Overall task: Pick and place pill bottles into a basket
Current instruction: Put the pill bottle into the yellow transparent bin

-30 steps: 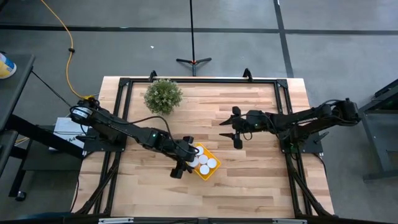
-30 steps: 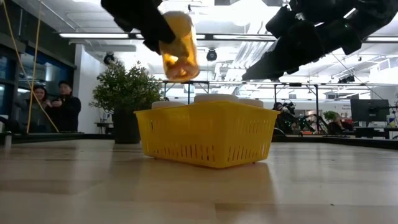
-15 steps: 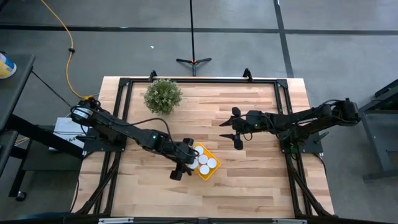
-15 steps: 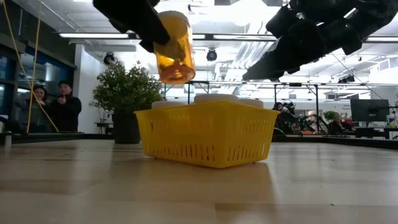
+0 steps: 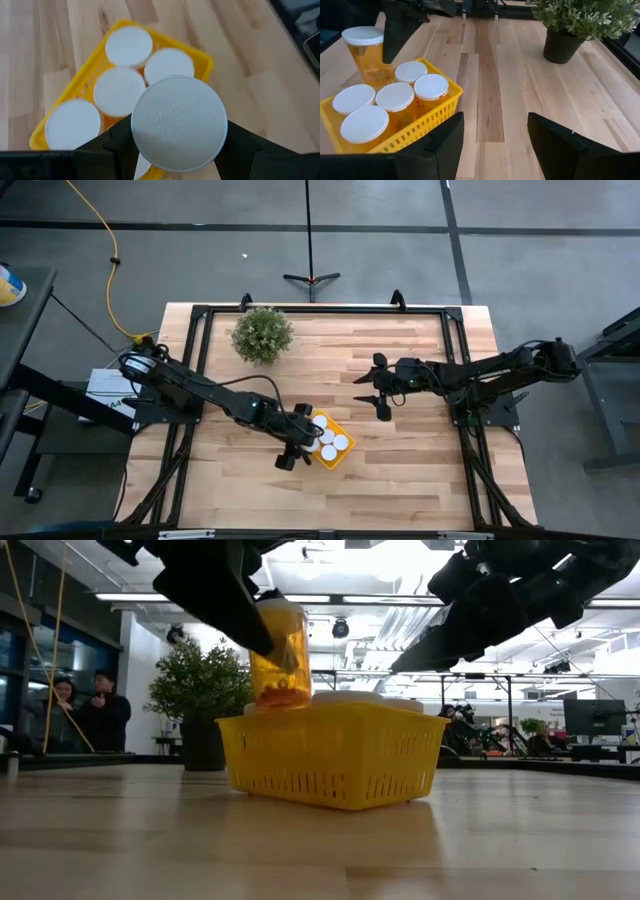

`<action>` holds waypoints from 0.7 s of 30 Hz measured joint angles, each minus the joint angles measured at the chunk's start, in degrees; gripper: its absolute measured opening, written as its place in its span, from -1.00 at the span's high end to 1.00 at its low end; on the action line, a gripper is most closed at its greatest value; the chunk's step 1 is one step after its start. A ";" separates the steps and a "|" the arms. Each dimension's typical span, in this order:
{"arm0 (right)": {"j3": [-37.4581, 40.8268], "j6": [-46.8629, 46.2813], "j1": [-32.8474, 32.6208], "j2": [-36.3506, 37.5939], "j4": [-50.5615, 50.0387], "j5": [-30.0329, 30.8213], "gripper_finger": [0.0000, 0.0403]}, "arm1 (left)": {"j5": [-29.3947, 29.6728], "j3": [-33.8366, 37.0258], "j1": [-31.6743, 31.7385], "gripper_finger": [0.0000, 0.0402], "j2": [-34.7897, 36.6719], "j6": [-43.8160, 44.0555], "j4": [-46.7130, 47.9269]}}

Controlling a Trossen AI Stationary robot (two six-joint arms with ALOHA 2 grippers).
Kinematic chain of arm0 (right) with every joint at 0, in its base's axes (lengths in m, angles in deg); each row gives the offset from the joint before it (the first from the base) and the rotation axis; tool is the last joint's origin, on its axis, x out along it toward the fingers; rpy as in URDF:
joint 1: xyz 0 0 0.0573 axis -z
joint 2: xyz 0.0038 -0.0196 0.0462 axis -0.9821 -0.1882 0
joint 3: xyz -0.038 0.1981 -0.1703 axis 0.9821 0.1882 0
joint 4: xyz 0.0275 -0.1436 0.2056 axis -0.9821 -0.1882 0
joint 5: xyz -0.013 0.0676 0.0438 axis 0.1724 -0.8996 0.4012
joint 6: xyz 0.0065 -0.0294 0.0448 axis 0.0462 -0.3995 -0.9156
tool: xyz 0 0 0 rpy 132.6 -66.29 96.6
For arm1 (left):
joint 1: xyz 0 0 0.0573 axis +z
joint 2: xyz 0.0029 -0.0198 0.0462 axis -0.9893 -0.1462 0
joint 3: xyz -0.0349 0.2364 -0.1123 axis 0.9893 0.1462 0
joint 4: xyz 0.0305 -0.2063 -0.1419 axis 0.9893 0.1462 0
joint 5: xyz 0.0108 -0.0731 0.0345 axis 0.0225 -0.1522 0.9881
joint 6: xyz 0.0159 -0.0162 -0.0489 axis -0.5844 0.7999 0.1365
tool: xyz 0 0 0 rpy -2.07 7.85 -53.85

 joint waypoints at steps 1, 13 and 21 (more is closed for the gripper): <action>0.00 0.00 0.00 0.00 -0.01 -0.04 -0.05 | 0.46 0.03 0.00 -0.20 -0.08 -0.02 0.25; 0.00 0.00 0.00 0.00 0.49 -1.41 -0.05 | 2.30 0.02 0.02 -0.20 -0.27 -1.51 0.05; 0.00 0.06 0.00 0.00 0.49 -1.44 -0.05 | 2.48 0.02 0.02 -0.20 -0.50 -2.02 0.33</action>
